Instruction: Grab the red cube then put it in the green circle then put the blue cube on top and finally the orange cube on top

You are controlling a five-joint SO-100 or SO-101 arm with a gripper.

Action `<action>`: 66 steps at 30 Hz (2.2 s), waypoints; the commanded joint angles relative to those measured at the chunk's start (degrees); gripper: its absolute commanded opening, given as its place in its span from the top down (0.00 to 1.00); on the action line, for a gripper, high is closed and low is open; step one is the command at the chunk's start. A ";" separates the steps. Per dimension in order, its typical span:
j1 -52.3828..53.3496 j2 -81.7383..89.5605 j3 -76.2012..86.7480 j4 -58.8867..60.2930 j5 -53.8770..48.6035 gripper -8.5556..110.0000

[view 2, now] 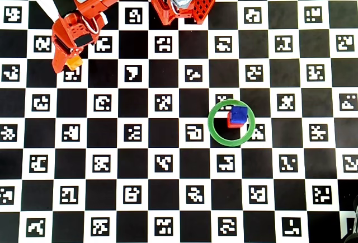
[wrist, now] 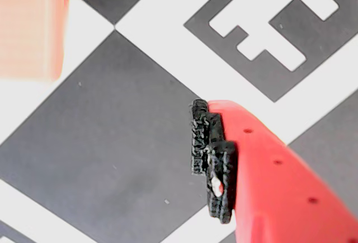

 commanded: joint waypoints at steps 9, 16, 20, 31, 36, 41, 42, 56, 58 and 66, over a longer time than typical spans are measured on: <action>1.05 -3.60 -0.97 -3.87 -1.05 0.53; 1.05 -5.80 -1.67 -6.50 -0.79 0.54; 1.05 -7.38 -2.90 -7.29 -0.62 0.55; 1.14 -10.02 -4.83 -9.93 -0.18 0.56; 1.14 -10.72 -5.98 -11.34 0.09 0.56; 1.23 -11.16 -6.77 -11.69 0.18 0.56; 1.23 -11.25 -6.77 -11.78 0.09 0.56; 1.14 -11.43 -6.24 -13.36 0.26 0.71; 1.23 -11.43 -6.33 -13.36 0.88 0.76; 1.14 -11.34 -5.80 -13.45 -0.26 0.82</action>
